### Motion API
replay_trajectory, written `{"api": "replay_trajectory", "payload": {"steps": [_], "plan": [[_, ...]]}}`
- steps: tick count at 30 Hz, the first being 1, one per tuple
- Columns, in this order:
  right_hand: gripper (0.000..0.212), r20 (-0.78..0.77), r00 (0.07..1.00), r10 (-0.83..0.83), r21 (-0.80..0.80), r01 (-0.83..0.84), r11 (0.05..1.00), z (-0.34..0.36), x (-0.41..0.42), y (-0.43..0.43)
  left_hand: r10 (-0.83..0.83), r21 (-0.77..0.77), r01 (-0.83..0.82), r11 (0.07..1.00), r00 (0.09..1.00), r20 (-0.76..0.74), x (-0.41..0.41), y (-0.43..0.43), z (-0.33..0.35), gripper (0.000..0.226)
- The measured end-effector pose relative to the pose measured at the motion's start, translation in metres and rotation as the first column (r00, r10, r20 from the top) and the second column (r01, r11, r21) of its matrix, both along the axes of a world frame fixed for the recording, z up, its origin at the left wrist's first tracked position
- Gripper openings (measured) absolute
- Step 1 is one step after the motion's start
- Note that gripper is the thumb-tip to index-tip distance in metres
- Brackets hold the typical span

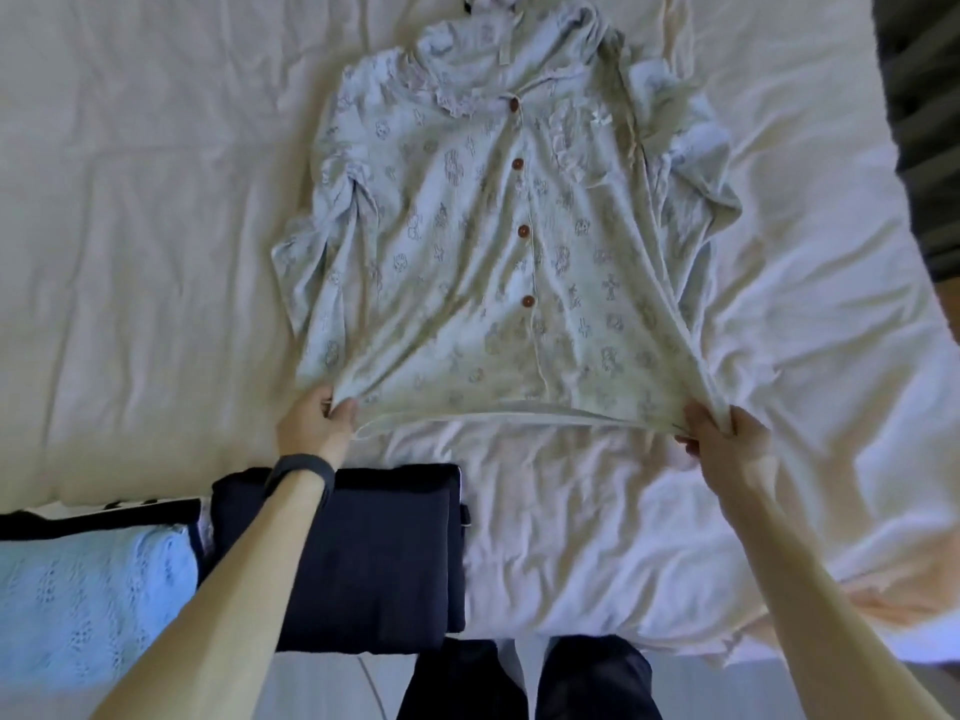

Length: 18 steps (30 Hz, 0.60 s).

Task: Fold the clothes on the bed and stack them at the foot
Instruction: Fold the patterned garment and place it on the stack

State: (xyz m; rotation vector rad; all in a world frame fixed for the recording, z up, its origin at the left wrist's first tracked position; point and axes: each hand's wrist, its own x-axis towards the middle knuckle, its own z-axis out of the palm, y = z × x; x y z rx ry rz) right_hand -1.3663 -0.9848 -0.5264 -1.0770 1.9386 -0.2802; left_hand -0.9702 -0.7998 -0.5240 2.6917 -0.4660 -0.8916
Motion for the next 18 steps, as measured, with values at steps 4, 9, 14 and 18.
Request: {"api": "replay_trajectory", "payload": {"steps": [4, 9, 14, 18], "plan": [[0.014, -0.066, 0.995, 0.079, 0.065, -0.075, 0.995, -0.011, -0.006, 0.015, -0.082, 0.109, 0.086, 0.990, 0.996, -0.037, 0.006, 0.020, -0.003, 0.021], [0.059, -0.290, 0.938, 0.191, -0.066, -0.219, 0.974, -0.012, 0.015, 0.024, -0.269, 0.220, 0.265, 0.939, 0.963, -0.014, -0.010, 0.003, -0.006, 0.060], [0.061, -0.608, 0.564, 0.559, -0.285, -0.812, 0.509, -0.008, 0.056, 0.045, -0.795, 0.154, 0.790, 0.594, 0.546, 0.264, -0.053, -0.025, -0.009, 0.059], [0.047, -0.606, 0.375, 0.702, -0.256, -0.927, 0.275, -0.022, 0.088, 0.046, -0.906, 0.225, 0.897, 0.381, 0.314, 0.282, -0.083, -0.043, -0.023, 0.058]]}}
